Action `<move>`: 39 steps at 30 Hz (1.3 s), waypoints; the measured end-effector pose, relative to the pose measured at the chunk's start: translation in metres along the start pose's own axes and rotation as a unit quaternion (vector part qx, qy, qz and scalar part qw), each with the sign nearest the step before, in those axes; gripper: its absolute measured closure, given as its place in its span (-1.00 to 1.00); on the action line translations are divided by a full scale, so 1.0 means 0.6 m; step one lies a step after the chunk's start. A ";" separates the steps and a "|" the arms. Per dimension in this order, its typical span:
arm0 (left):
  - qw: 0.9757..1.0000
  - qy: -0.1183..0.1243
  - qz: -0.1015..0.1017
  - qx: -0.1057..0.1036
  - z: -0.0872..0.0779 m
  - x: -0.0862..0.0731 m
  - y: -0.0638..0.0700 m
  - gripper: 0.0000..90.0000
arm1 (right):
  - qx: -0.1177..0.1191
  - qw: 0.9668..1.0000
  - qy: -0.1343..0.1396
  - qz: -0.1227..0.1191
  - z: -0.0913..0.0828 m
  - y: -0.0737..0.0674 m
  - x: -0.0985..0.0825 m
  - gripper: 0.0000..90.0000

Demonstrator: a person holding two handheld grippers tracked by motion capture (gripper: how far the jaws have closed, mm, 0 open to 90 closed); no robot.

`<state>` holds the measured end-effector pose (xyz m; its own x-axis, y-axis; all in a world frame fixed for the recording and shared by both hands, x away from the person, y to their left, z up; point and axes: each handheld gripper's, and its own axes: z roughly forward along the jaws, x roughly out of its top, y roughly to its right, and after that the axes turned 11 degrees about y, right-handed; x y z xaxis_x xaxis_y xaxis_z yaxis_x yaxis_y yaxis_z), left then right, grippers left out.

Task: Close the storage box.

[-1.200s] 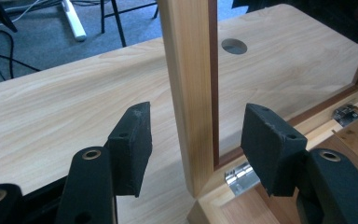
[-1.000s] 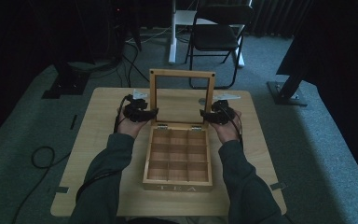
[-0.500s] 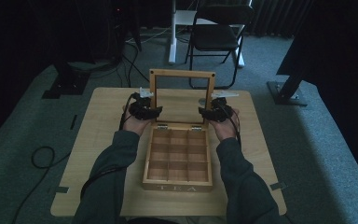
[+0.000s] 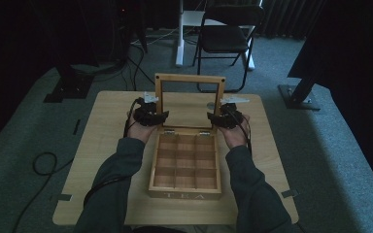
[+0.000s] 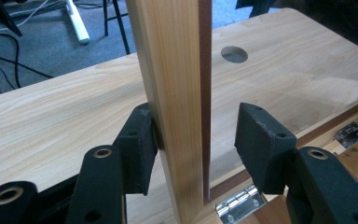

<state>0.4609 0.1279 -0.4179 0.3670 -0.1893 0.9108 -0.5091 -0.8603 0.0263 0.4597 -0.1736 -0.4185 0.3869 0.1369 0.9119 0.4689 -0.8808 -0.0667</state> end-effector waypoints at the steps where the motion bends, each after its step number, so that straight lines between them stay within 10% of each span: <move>1: 1.000 0.002 0.001 -0.001 -0.003 -0.001 0.001 0.11 | 0.001 1.000 0.001 0.001 -0.003 0.000 0.000 0.08; 39: 0.997 0.063 0.033 -0.013 -0.085 -0.039 0.025 0.09 | 0.014 0.997 0.024 -0.065 -0.125 -0.020 -0.019 0.76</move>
<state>0.4048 0.1434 -0.4177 0.2311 -0.1824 0.9557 -0.5503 -0.8346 -0.0262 0.3902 -0.1983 -0.3979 0.2831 0.2276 0.9317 0.5351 -0.8437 0.0435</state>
